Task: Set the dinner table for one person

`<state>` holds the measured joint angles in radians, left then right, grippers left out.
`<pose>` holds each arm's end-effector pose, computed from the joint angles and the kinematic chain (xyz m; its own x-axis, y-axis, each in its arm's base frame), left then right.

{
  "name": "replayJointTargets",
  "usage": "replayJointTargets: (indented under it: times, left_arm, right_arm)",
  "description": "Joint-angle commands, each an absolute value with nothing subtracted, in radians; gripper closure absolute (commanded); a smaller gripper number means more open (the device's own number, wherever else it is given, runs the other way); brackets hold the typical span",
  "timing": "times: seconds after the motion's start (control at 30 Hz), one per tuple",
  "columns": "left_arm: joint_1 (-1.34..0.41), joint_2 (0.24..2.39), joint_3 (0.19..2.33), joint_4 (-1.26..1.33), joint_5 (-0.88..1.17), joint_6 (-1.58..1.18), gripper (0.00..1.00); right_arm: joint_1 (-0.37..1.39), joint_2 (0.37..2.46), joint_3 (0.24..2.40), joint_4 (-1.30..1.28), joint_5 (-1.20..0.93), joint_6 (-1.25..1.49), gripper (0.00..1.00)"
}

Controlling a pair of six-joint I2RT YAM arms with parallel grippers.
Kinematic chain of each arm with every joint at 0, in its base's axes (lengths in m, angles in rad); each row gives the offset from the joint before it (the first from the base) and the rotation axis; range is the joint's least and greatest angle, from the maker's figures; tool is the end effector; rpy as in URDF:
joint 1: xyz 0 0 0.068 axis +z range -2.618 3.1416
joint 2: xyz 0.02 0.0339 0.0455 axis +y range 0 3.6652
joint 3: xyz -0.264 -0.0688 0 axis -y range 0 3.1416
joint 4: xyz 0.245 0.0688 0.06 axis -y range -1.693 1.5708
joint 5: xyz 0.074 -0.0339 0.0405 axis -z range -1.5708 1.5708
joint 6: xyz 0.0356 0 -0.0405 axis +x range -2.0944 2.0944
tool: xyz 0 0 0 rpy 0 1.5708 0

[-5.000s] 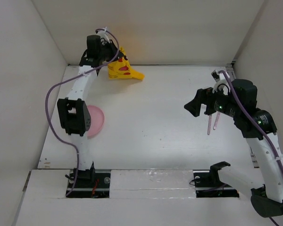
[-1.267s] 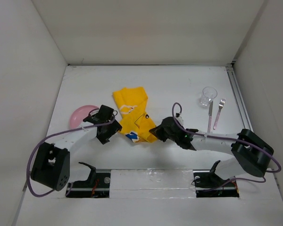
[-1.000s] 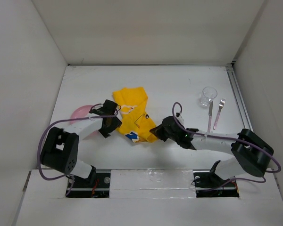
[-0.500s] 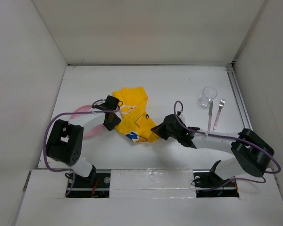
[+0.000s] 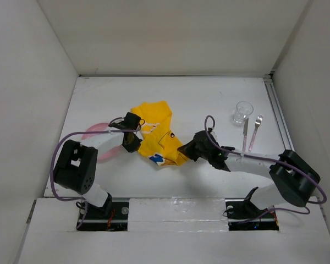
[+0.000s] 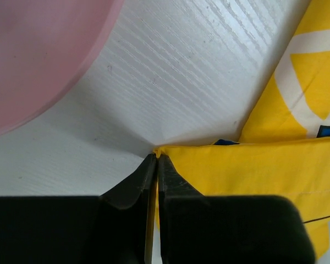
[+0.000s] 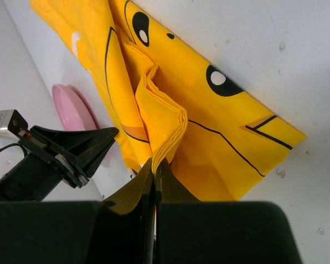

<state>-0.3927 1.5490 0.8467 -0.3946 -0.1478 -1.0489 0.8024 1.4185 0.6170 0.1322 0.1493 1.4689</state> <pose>0.2698 -0.1061 0.1678 -0.6841 -0.6447 -0.3411 -0.5549 0.7636 -0.3303 0.1978 0.1970 0.1724 -0.6705 0.7217 -0.1716 0.3649 0.5222 0.7708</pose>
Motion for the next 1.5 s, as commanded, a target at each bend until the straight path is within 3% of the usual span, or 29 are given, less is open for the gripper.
replayJointTargets:
  times: [0.0, 0.1, 0.23, 0.33, 0.5, 0.67, 0.8, 1.03, 1.23, 1.47]
  left_arm:
    - [-0.41, 1.502, 0.916, -0.449, -0.163, -1.04, 1.0]
    - [-0.41, 1.482, 1.0, -0.478, -0.153, -0.977, 1.0]
    - [-0.361, 1.466, 1.387, -0.596, -0.153, -0.885, 1.0]
    - [-0.25, 1.545, 1.753, -0.76, -0.144, -0.845, 1.0]
    - [0.028, 1.601, 2.088, -0.913, 0.04, -0.836, 1.0]
    - [0.106, 1.503, 2.034, -0.853, 0.17, -0.836, 1.0]
    - [0.106, 1.375, 1.808, -0.749, 0.273, -0.859, 1.0]
    - [0.106, 1.232, 1.657, -0.738, 0.339, -0.859, 1.0]
    - [0.106, 1.278, 1.635, -0.643, 0.426, -0.859, 1.0]
    - [0.106, 1.544, 1.866, -0.503, 0.528, -0.893, 1.0]
  right_arm:
    - [0.773, 1.405, 0.67, 0.19, 0.146, 1.416, 1.0]
    - [0.743, 1.405, 0.736, 0.19, 0.124, 1.316, 1.0]
    - [0.622, 1.385, 0.929, 0.154, 0.065, 1.157, 1.0]
    - [0.534, 1.368, 1.06, -0.004, 0.04, 1.056, 1.0]
    - [0.358, 1.246, 1.284, -0.283, 0.127, 0.938, 1.0]
    - [0.287, 1.094, 1.283, -0.342, 0.132, 0.888, 1.0]
    - [0.249, 1.003, 1.282, -0.382, 0.088, 0.888, 1.0]
    - [0.227, 0.942, 1.282, -0.437, 0.026, 0.879, 1.0]
    - [0.17, 0.985, 1.282, -0.39, -0.081, 0.847, 1.0]
    - [0.08, 1.259, 1.408, -0.219, -0.29, 0.804, 1.0]
